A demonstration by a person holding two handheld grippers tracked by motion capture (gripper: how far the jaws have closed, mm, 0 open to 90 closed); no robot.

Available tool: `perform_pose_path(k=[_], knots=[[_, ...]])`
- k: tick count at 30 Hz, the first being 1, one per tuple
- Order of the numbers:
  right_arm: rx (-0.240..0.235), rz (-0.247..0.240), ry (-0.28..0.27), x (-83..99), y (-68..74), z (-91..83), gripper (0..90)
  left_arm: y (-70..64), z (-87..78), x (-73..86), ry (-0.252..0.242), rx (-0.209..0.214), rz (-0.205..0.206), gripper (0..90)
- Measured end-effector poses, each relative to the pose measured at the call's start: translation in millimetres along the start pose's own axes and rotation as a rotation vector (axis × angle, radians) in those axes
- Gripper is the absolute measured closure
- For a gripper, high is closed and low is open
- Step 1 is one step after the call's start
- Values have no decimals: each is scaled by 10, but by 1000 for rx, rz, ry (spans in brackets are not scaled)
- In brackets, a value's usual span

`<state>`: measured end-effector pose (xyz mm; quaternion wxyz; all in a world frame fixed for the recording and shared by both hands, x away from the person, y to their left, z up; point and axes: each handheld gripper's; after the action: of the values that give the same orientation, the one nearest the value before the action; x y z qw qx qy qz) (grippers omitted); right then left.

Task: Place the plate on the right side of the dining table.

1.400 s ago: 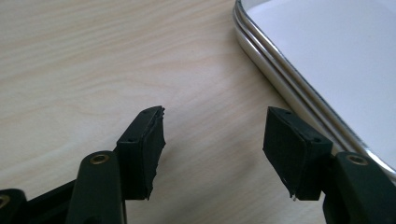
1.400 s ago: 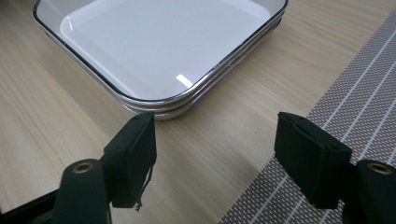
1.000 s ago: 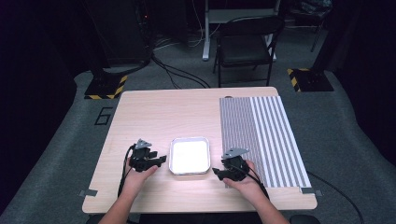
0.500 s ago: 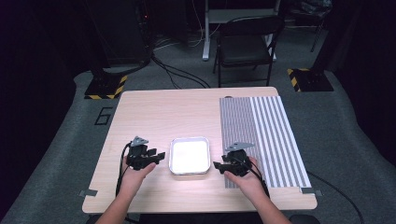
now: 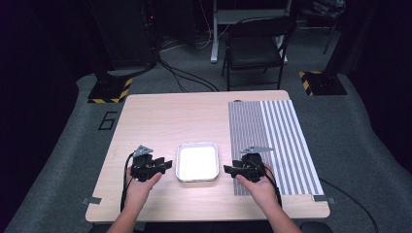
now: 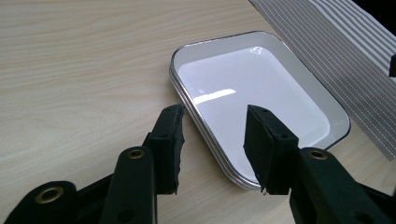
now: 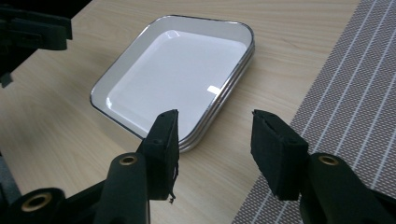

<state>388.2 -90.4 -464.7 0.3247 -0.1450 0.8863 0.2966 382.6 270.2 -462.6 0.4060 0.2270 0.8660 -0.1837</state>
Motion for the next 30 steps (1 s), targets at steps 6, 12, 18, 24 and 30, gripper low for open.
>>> perform_pose_path(k=[6, 12, 18, 24, 30], knots=[[-44, 35, -25, -59, 76, -12, 529, 1, -20, 68, -29, 20, -27, 581], [-43, 68, -58, -114, 93, 13, 565, 82, 24, 126, -51, 74, -112, 602], [-57, 123, -33, -108, 94, 133, 600, 79, 69, 131, -74, 94, -130, 611], [-73, 156, -47, -76, 70, 252, 634, 144, 177, 195, -73, 139, -173, 633], [-124, 255, -55, -21, -19, 383, 651, 232, 236, 228, -77, 182, -235, 635]])
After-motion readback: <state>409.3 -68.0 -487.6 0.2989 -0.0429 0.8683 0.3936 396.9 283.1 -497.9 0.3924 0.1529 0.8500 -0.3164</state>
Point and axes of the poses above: each handheld gripper's, and its own axes: z roughly forward along the jaws, x roughly out of its underside, y roughly to its left, and after that the axes turned 9 degrees about z, right-handed
